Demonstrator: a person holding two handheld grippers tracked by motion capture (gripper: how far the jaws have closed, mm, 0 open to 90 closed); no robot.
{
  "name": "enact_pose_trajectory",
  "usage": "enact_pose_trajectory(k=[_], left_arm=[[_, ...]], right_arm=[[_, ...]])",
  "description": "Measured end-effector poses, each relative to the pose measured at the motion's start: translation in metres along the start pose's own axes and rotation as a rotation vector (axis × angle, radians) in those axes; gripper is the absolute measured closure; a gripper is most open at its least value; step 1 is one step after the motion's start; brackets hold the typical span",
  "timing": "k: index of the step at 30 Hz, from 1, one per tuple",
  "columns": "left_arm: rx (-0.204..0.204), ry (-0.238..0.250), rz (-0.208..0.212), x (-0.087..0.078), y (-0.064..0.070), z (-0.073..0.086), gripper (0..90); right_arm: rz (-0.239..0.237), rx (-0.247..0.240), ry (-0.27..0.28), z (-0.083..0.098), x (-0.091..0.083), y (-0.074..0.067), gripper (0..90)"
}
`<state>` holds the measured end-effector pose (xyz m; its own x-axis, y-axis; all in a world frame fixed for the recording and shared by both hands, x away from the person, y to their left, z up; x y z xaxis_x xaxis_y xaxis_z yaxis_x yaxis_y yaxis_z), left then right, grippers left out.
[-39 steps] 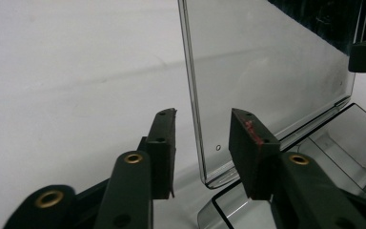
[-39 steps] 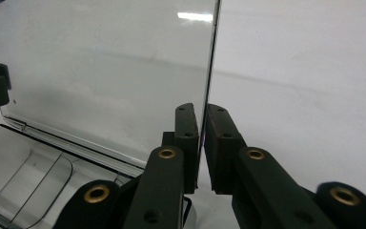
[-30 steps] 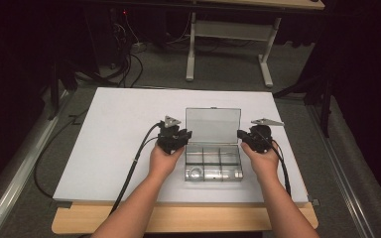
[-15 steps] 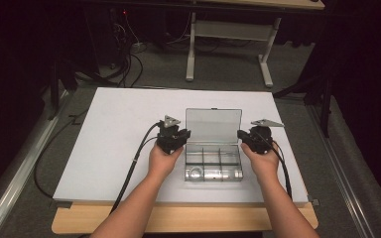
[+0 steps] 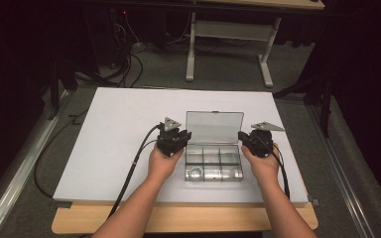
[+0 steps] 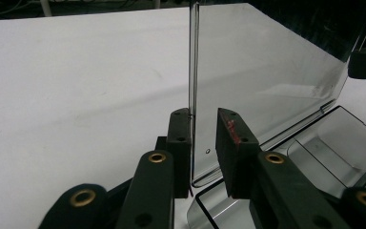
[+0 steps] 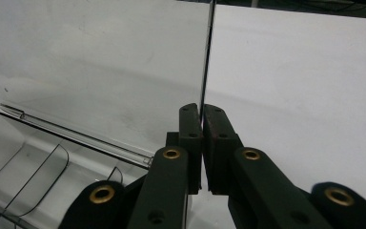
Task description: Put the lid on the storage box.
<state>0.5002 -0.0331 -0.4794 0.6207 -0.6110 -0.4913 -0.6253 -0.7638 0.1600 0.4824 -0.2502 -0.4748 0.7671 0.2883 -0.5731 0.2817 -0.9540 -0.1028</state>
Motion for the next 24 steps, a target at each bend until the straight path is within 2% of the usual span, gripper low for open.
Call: enact_pose_trajectory(k=[4,13,18,21,24], left_arm=[[0.017,0.006,-0.006,-0.002,0.003,0.0,75.3],[0.025,0.028,-0.001,-0.007,0.006,0.004,72.5],[0.021,0.041,0.01,-0.013,0.009,0.006,69.1],[0.037,0.068,0.045,-0.015,0.012,0.005,65.8],[0.018,0.051,0.027,-0.019,0.013,0.01,64.1]], right_arm=[[-0.007,0.0,0.011,0.001,-0.003,-0.001,86.4],[-0.008,-0.01,0.027,0.005,-0.008,-0.005,85.1],[-0.004,-0.034,0.029,0.005,-0.011,-0.009,83.4],[0.0,-0.046,0.029,0.006,-0.013,-0.01,82.4],[-0.004,-0.042,0.033,0.006,-0.016,-0.012,81.7]])
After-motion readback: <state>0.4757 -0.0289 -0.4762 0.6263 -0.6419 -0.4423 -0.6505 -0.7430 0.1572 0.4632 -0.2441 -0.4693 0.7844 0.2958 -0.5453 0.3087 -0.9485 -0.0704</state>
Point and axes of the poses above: each handheld gripper's, and its own axes: x roughly forward along the jaws, z roughly out of its underside, y roughly to its right, the point moved 9 cm from there along x, roughly forward along the jaws, and after that the axes turned 2 degrees about x, right-handed, at the moved point
